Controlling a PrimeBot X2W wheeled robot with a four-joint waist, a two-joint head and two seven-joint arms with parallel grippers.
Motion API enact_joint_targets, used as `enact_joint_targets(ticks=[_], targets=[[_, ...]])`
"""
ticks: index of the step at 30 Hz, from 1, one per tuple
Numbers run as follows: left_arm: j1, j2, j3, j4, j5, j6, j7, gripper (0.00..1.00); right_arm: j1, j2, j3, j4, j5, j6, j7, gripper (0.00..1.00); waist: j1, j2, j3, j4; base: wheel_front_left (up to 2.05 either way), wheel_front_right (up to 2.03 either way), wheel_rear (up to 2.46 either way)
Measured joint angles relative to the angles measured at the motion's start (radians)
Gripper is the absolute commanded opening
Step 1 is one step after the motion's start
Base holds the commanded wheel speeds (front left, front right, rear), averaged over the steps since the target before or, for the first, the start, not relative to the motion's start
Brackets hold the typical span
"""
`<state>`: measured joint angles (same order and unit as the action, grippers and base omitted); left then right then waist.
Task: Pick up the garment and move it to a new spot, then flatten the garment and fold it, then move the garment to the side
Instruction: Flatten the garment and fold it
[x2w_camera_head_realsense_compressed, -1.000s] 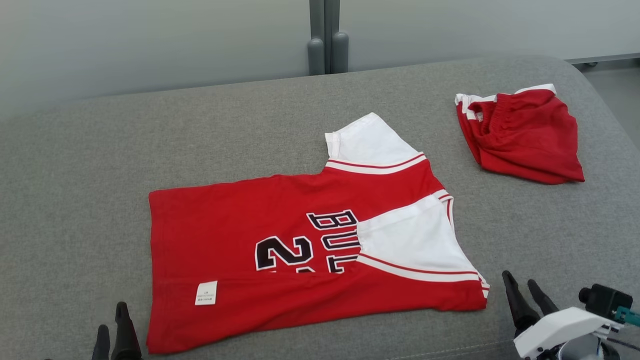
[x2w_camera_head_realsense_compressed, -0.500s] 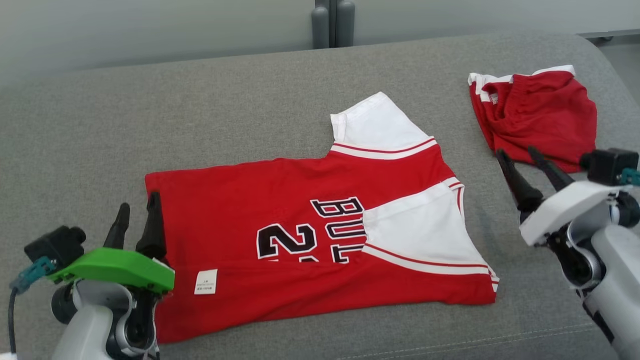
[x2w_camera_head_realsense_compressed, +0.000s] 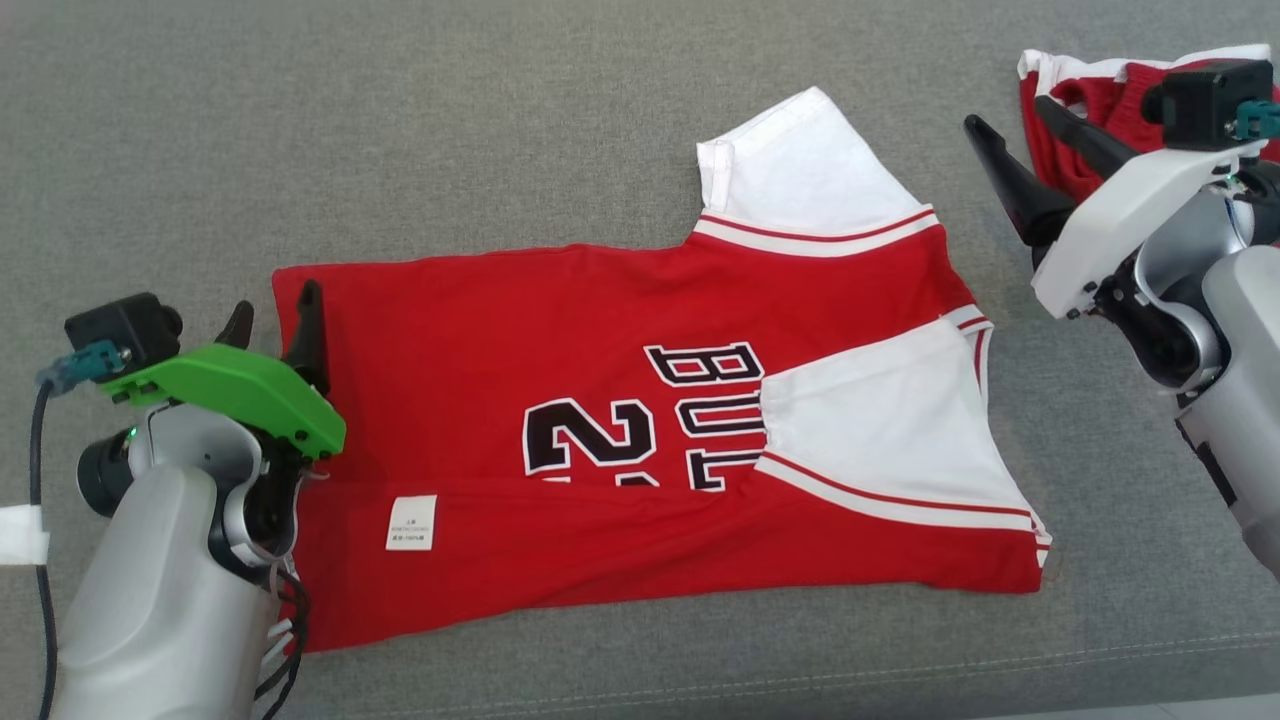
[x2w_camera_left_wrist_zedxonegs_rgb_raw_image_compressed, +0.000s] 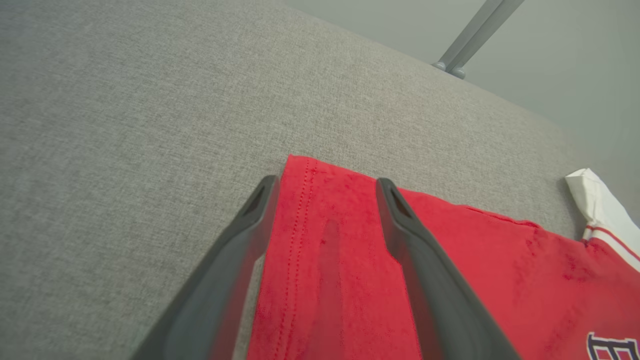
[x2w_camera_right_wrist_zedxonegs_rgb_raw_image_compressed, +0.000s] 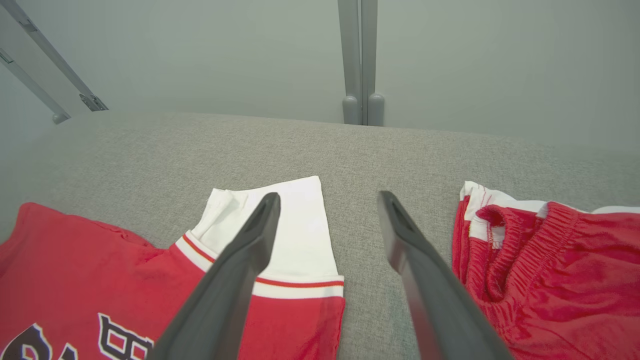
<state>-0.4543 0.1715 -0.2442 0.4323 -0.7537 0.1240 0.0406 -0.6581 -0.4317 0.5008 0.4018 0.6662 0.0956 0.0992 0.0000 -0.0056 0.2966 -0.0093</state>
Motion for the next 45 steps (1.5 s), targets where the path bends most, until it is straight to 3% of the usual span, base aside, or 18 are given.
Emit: enact_joint_targets(ticks=[15, 16, 17, 18, 19, 20, 21, 31, 35, 45], targets=[[-0.174, -0.089, 0.012, 0.157, 0.089, 0.000, 0.020, 1.00, -0.188, 0.024, 0.042, 0.126, -0.029, 0.009, 0.096, 1.00, 0.0000, 0.0000, 0.139, 0.059, 0.00, 0.00, 0.00], [-0.180, -0.092, 0.010, 0.164, 0.089, 0.000, 0.019, 0.95, -0.193, 0.025, 0.046, 0.134, -0.035, 0.009, 0.100, 1.00, 0.0000, 0.0000, 0.141, 0.065, 0.00, 0.00, 0.00], [-0.186, -0.094, 0.005, 0.166, 0.090, 0.000, 0.019, 0.75, -0.196, 0.026, 0.046, 0.142, -0.036, 0.010, 0.101, 1.00, 0.0000, 0.0000, 0.144, 0.071, 0.00, 0.00, 0.00], [-0.193, -0.098, -0.001, 0.168, 0.090, 0.000, 0.018, 0.47, -0.199, 0.025, 0.046, 0.153, -0.037, 0.010, 0.101, 1.00, 0.0000, 0.0000, 0.145, 0.077, 0.00, 0.00, 0.00], [-0.199, -0.103, -0.010, 0.170, 0.091, 0.000, 0.014, 0.36, -0.200, 0.024, 0.045, 0.164, -0.038, 0.010, 0.104, 1.00, 0.0000, 0.0000, 0.147, 0.083, 0.00, 0.00, 0.00], [-0.207, -0.118, -0.021, 0.169, 0.093, 0.000, 0.006, 0.09, -0.201, 0.022, 0.046, 0.190, -0.038, 0.010, 0.113, 1.00, 0.0000, 0.0000, 0.148, 0.095, 0.00, 0.00, 0.00], [-0.209, -0.125, -0.027, 0.167, 0.093, 0.000, 0.001, 0.00, -0.203, 0.022, 0.048, 0.202, -0.041, 0.010, 0.118, 1.00, 0.0000, 0.0000, 0.149, 0.102, 0.00, 0.00, 0.00], [-0.218, -0.153, -0.089, 0.137, 0.083, -0.019, -0.053, 0.00, -0.263, 0.016, 0.030, 0.322, -0.044, 0.007, 0.141, 1.00, 0.0000, 0.0000, 0.158, 0.187, 0.00, 0.00, 0.00], [-0.218, -0.154, -0.121, 0.113, 0.069, -0.036, -0.069, 0.00, -0.281, 0.015, 0.028, 0.371, -0.052, -0.011, 0.141, 1.00, 0.0000, 0.0000, 0.168, 0.226, 0.00, 0.00, 0.00], [-0.217, -0.154, -0.181, 0.078, 0.013, -0.059, -0.099, 0.00, -0.324, 0.024, 0.033, 0.443, -0.066, -0.024, 0.133, 1.00, 0.0000, 0.0000, 0.190, 0.276, 0.00, 0.00, 0.00]])
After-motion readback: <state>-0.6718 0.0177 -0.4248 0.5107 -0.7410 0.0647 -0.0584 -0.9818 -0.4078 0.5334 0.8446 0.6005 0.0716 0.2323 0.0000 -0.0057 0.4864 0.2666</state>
